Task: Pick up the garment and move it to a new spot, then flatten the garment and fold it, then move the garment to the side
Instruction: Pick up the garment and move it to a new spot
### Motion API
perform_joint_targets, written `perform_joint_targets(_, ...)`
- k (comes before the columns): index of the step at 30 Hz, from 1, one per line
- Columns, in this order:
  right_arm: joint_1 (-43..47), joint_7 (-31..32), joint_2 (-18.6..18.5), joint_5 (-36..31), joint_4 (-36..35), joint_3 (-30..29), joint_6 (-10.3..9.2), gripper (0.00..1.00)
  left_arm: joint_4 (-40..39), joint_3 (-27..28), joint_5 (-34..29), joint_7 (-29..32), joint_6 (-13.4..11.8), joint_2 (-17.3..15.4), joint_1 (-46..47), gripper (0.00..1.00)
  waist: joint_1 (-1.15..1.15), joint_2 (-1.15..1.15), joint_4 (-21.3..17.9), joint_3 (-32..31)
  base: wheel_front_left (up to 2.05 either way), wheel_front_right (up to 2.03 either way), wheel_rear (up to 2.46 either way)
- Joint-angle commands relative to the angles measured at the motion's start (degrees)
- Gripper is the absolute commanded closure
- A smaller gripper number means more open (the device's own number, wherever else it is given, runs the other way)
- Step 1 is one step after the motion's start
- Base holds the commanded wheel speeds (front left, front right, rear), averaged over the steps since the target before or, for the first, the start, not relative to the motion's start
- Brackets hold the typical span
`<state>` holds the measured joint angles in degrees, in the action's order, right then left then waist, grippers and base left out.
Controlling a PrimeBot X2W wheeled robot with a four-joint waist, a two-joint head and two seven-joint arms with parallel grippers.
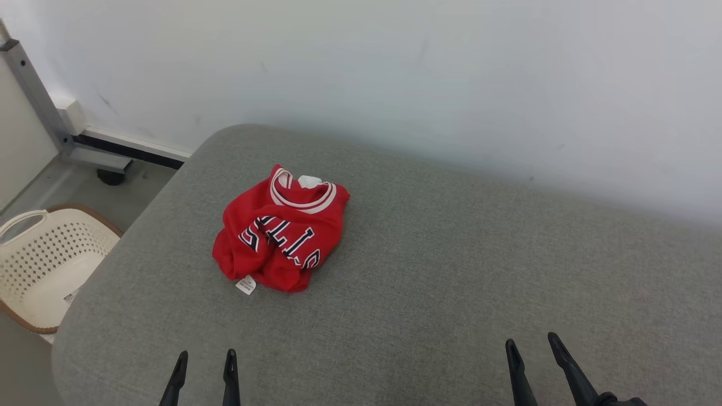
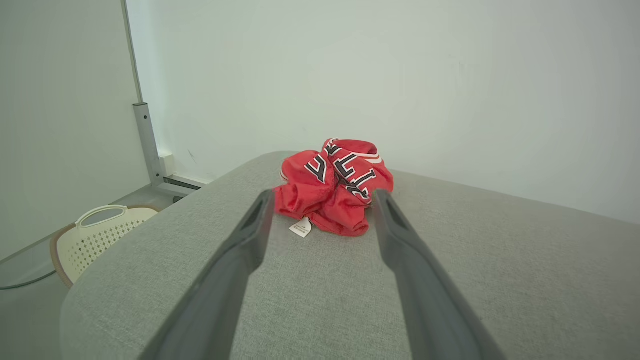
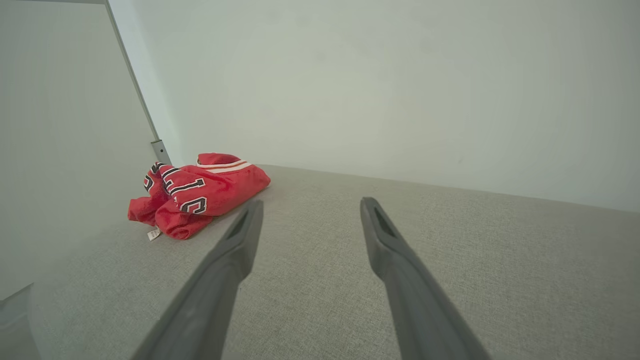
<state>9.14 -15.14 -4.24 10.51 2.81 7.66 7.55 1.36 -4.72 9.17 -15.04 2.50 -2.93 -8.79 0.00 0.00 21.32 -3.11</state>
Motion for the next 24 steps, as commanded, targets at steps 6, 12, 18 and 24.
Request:
perform_joint_targets(6,-0.1,0.0,-0.3,0.3,-0.2,0.1,-0.14,0.00,-0.1,-0.2,0.2,-0.1,-0.2,0.1,0.0,0.00,0.00,0.00,1.6,0.2,0.00,0.00,0.00)
perform_joint_targets(12,0.1,0.0,-0.7,0.6,-0.3,0.3,-0.14,0.00,-0.4,-0.3,0.4,-0.1,-0.4,0.1,-0.3,0.00,0.00,0.00,1.9,0.2,0.00,0.00,0.00)
perform_joint_targets(18,0.3,0.0,-1.3,0.5,-0.3,0.3,-0.14,0.00,0.0,-1.0,0.9,-0.1,-0.4,0.1,0.5,0.00,0.00,0.00,1.7,0.7,0.00,0.00,0.00)
perform_joint_targets(24,-0.7,0.0,-2.5,-0.1,-0.6,0.6,-0.14,0.00,1.6,-1.8,-0.2,-0.1,1.7,0.1,5.8,0.00,0.00,0.00,0.9,3.4,0.00,0.00,0.00)
